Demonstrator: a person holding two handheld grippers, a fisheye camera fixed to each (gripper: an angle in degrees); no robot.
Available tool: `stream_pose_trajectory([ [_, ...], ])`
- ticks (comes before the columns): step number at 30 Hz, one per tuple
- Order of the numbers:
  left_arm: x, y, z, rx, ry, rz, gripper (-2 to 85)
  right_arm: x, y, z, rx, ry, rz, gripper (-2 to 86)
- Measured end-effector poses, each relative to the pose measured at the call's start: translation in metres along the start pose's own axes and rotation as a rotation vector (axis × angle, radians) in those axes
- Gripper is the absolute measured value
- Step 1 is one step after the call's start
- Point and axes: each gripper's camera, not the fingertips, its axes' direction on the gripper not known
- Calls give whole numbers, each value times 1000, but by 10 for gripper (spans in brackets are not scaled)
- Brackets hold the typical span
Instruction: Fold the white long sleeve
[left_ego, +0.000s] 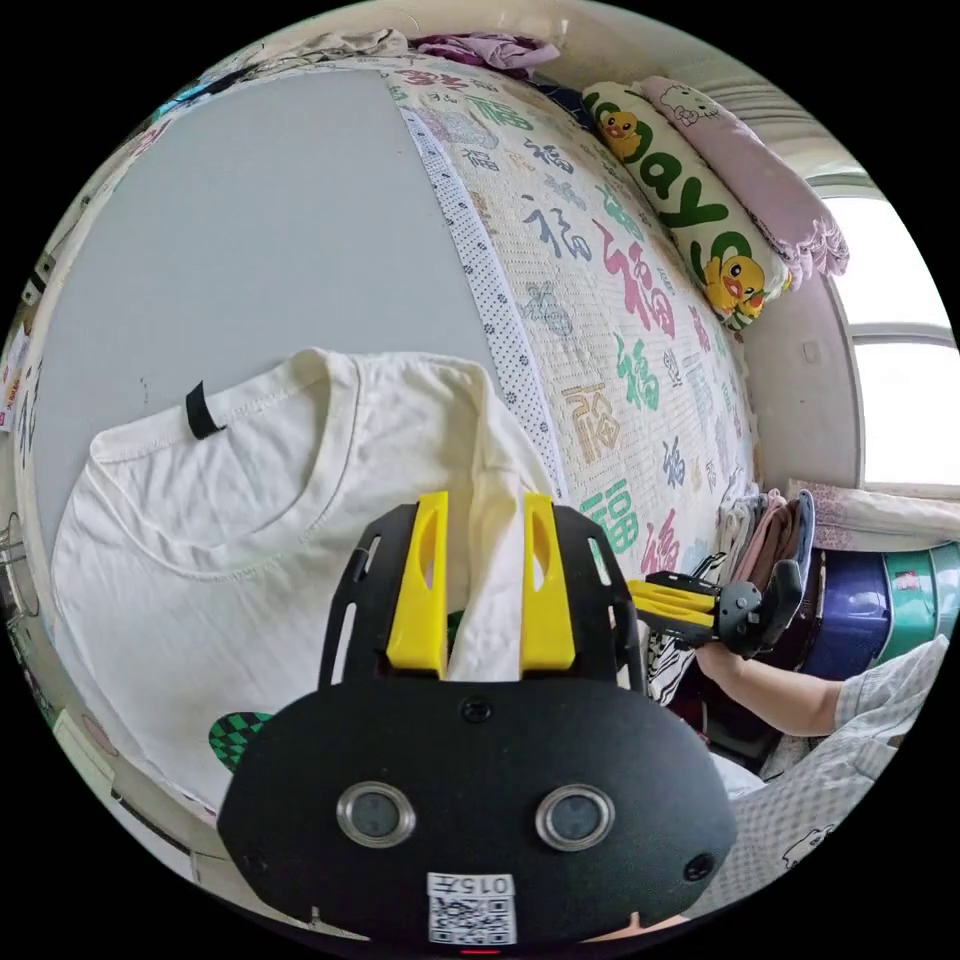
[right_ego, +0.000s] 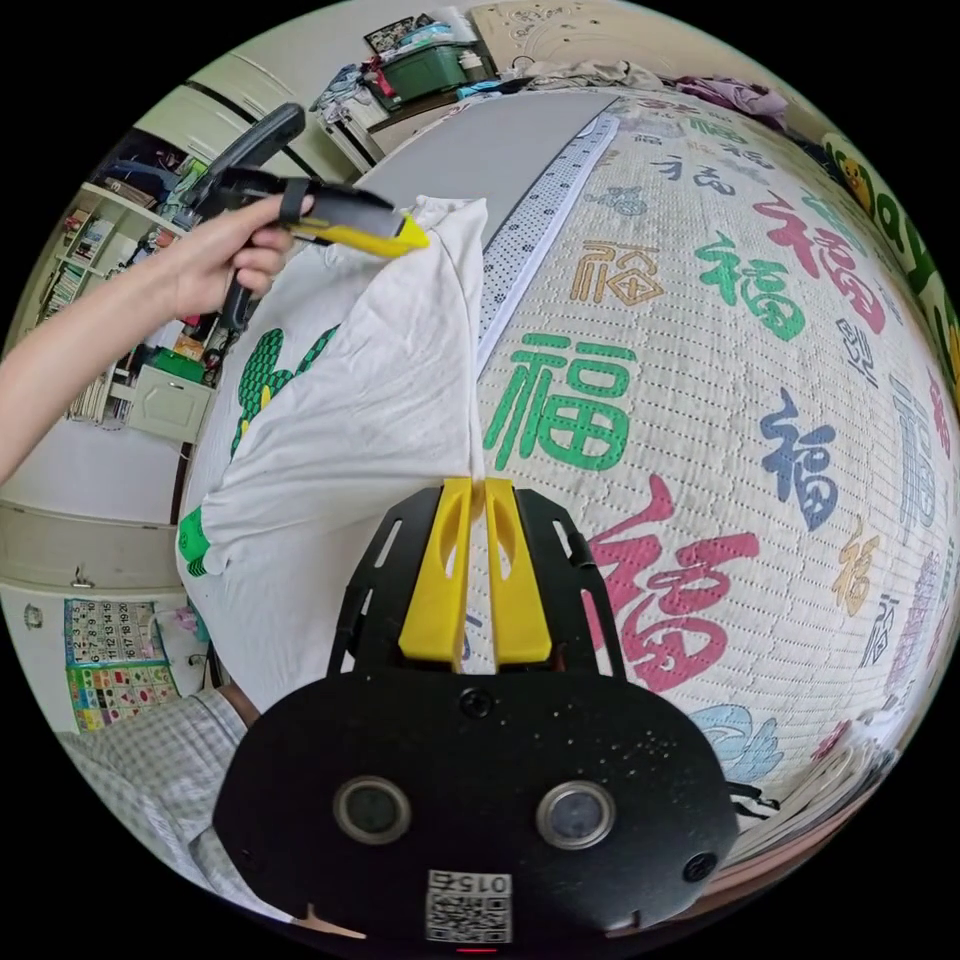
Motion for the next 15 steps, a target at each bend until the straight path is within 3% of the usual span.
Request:
stream_pose_trajectory([
  [6,-15,-26,15,40,82,-76,5,-2,-11,3,-1,29,-13,17],
  [15,-19,-30,35,76,111,-72,17,11,-23,13,-6,52,46,20],
])
